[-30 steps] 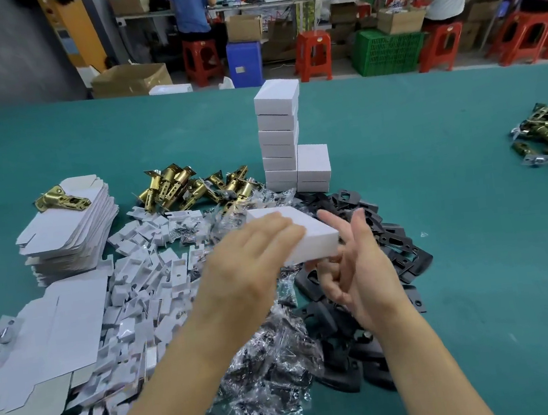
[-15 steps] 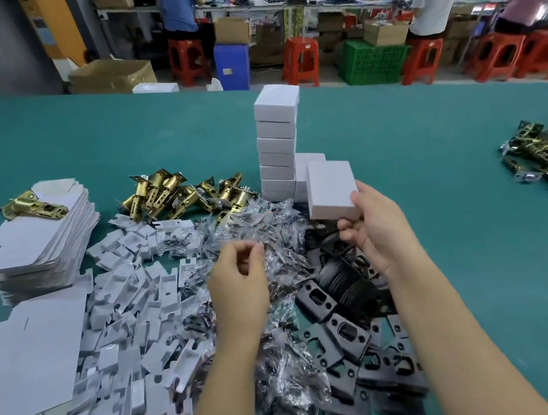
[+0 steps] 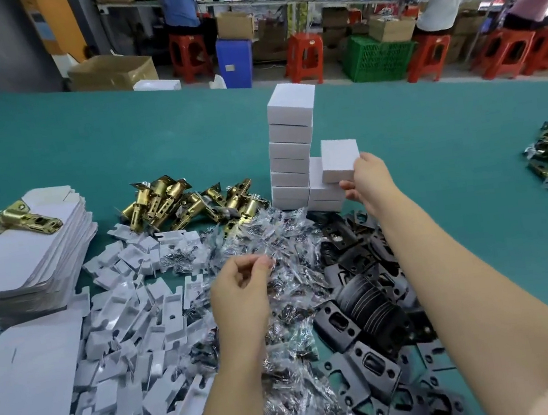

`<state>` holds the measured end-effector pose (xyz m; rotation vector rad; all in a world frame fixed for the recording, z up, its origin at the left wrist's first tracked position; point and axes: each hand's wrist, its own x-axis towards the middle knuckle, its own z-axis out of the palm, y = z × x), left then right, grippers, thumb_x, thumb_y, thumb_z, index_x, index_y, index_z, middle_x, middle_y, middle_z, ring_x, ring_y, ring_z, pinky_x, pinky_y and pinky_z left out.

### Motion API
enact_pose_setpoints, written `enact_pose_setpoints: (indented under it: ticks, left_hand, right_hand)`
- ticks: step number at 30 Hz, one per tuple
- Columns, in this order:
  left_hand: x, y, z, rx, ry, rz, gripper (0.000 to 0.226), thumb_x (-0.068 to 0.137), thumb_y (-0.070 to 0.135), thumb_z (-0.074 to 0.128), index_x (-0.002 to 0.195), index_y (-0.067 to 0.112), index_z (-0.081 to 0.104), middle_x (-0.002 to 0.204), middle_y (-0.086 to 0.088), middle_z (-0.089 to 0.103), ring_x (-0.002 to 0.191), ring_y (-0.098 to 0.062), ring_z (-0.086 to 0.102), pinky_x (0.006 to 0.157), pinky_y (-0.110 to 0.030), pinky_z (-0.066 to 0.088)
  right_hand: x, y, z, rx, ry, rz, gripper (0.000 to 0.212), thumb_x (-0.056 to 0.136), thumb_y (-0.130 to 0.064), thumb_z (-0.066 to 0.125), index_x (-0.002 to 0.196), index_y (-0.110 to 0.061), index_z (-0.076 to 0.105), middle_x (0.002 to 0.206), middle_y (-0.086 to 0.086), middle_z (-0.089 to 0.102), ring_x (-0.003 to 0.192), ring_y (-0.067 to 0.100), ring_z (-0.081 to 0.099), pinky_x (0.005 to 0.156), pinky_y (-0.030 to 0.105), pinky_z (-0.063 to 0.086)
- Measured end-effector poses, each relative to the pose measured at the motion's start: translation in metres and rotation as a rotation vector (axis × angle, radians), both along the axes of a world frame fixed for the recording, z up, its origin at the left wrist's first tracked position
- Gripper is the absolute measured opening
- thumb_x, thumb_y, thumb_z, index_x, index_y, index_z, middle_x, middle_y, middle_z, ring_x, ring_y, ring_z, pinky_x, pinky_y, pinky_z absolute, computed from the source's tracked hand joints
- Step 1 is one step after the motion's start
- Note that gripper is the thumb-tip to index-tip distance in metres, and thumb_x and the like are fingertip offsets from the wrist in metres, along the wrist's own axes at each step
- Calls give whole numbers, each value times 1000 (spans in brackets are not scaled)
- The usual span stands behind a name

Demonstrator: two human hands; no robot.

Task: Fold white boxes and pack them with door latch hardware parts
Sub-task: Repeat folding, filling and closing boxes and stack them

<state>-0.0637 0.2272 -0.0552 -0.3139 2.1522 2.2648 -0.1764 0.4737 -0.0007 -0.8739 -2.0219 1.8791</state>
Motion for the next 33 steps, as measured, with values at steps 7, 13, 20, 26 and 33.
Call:
enact_pose_setpoints:
  ticks: [7,13,20,26,33]
  left_hand:
    - [0,-2,-1,22,15,-28,8,97,26,66,93,27,72,83,3,75,49,0,49,48,-17,40]
    - [0,-1,0,28,18,-32,8,97,25,65,93,27,72,86,4,75,49,1,49,52,-20,39]
    - [0,-1,-1,7,36,-35,9,97,22,66,92,26,72,85,6,76,47,3,50,50,-17,38]
    - [0,0,-2,7,35,-39,9,97,23,66,92,25,72,85,5,75,48,2,50,52,-18,38]
    - [-1,1,-4,5,39,-44,9,97,21,66,91,24,73,83,5,75,48,3,50,48,-16,39]
  right_hand:
    - [-4,-6,-20,244,-90,78,43,105,-21,25,137,-32,51,108,0,59,56,17,57,43,25,38]
    - [-9,-2,-20,243,-122,90,53,107,-22,24,156,-28,41,101,-5,60,58,20,62,34,18,38]
    - [-9,-5,-22,358,-110,115,43,111,-31,24,141,-14,48,82,4,61,51,19,65,39,26,51]
    - [-13,-18,-24,308,-135,130,59,111,-39,22,164,-18,10,114,-4,50,62,25,74,44,28,52]
    - [14,-23,-10,166,-61,-8,67,108,-42,30,164,-22,1,157,12,40,68,23,73,44,26,51]
